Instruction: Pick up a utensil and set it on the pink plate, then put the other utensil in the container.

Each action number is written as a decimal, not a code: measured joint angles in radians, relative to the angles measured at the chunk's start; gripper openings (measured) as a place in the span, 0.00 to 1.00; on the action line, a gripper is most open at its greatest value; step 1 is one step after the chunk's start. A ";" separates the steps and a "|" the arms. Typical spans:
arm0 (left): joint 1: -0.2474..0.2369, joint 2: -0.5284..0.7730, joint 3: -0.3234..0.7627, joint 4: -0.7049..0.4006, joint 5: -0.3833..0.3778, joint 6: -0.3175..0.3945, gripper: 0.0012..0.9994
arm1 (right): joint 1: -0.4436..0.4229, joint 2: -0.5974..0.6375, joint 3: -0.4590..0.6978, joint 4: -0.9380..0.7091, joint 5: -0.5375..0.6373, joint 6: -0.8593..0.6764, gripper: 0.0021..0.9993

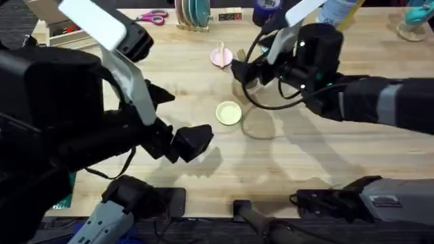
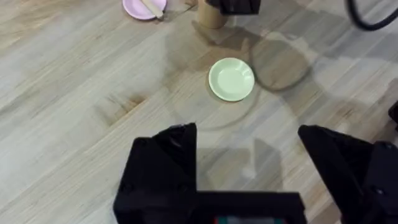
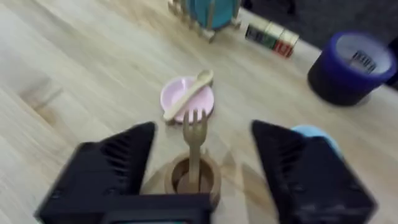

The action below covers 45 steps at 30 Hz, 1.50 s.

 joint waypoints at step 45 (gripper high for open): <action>0.000 0.000 0.000 0.000 0.000 0.000 1.00 | 0.000 -0.850 0.302 -1.482 0.000 0.051 1.00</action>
